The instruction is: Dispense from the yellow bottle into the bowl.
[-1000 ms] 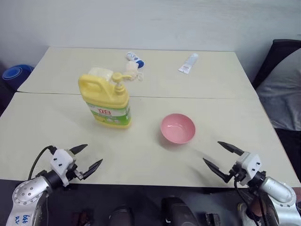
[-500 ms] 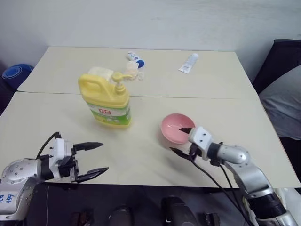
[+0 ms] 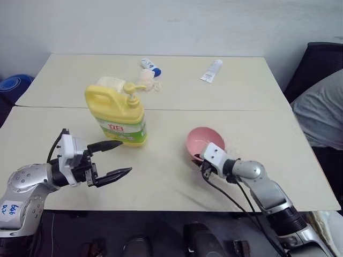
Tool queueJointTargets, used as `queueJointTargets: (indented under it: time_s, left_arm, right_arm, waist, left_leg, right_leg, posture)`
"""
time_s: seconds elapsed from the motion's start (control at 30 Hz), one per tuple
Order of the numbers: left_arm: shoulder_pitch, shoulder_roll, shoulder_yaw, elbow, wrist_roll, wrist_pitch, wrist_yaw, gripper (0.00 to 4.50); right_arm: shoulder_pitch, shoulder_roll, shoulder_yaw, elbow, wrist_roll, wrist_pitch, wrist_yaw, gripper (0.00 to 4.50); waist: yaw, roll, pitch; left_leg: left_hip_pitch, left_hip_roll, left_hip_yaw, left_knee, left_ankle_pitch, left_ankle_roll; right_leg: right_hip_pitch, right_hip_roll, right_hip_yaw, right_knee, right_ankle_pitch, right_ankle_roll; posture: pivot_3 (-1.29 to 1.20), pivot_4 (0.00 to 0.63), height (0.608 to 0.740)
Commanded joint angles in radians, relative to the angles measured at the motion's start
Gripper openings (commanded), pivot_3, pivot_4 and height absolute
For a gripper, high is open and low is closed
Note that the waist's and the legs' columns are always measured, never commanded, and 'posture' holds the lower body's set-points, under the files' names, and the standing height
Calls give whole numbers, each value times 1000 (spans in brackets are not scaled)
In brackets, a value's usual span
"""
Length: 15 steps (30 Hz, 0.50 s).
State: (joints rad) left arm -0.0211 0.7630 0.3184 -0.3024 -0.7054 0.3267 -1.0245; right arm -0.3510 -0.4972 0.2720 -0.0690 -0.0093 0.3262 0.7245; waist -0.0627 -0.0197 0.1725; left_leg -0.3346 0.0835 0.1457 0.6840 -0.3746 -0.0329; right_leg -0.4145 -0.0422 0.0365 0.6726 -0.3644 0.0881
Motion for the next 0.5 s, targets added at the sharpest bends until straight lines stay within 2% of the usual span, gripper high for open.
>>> queueJointTargets:
  time_s: [0.03,0.2,0.33,0.5]
  left_arm:
    - [-43,15,62,-50,-96,63,28,4500]
    - [-188,73,141,-49,-274,217,94,4500]
    - [-377,104,164,38,-326,272,169,3613]
    - [-554,183,38,188,-178,292,160,1991]
  right_arm:
    - [-39,-12,-21,-46,34,0,48,12]
    - [-165,-64,-21,-117,69,35,168,12]
    - [-343,-117,27,-128,61,83,294,0]
    - [-556,-105,83,-28,40,115,394,0]
  waist:
    - [1,0,0]
    - [1,0,0]
    - [0,0,1]
    - [-20,0,1]
  left_leg:
    - [0,0,0,0,0,0]
    - [-1,0,-3,1,0,0]
    - [-1,0,-4,1,0,0]
    - [0,0,-3,0,0,0]
  right_leg:
    - [0,0,0,0,0,0]
    - [-1,-1,0,1,0,0]
    - [-2,0,-1,2,0,0]
    - [-3,0,-3,2,0,0]
  posture:
    - [0,150,740]
    - [0,150,740]
    - [0,150,740]
    - [0,150,740]
